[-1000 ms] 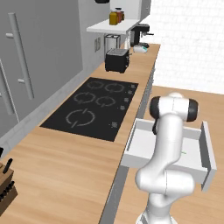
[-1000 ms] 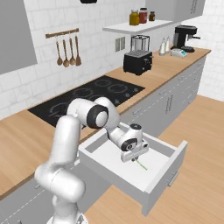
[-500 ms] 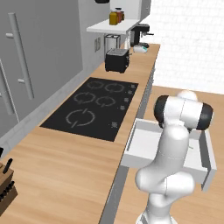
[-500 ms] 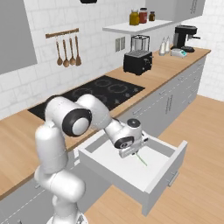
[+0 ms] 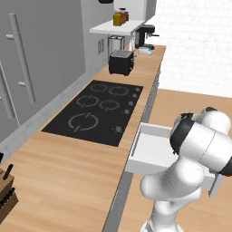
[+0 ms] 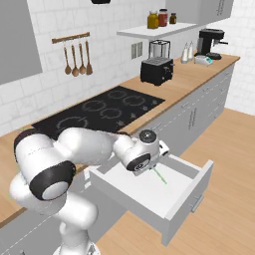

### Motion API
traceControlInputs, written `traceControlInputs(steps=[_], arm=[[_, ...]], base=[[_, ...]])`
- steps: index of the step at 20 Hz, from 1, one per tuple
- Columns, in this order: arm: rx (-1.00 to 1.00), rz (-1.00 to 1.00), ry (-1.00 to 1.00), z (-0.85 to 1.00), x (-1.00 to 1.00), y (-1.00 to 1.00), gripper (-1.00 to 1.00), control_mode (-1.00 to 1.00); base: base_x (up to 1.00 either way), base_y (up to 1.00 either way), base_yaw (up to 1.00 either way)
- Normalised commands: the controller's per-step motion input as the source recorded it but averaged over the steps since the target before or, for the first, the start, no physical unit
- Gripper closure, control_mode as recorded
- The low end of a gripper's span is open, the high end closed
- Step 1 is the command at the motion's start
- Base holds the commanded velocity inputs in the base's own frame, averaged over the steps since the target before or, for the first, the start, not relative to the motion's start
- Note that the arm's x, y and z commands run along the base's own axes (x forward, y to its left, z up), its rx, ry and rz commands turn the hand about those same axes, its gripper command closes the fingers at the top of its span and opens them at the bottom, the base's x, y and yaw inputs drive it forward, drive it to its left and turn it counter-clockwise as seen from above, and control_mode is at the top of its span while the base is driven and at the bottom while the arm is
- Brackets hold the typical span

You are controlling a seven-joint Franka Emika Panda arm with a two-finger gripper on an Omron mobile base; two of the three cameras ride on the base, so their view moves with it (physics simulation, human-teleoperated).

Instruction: Take a straw from the drawer in front and place it inside the glass cup on the dining counter.

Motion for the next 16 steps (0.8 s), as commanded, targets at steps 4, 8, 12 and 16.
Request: traceControlInputs(steps=[4, 8, 12, 16], arm=[[0.00, 0.00, -0.02, 1.00, -0.37, 0.00, 1.00, -1.00], [0.00, 0.00, 0.00, 1.00, -0.40, 0.00, 1.00, -1.00], [0.00, 0.00, 0.00, 0.99, -0.40, 0.00, 1.00, -1.00], [0.00, 0.00, 0.00, 0.97, -0.41, 0.00, 1.00, -1.00]], base=[[0.00, 0.00, 0.00], [0.00, 0.00, 0.00], [0.00, 0.00, 0.00], [0.00, 0.00, 0.00]])
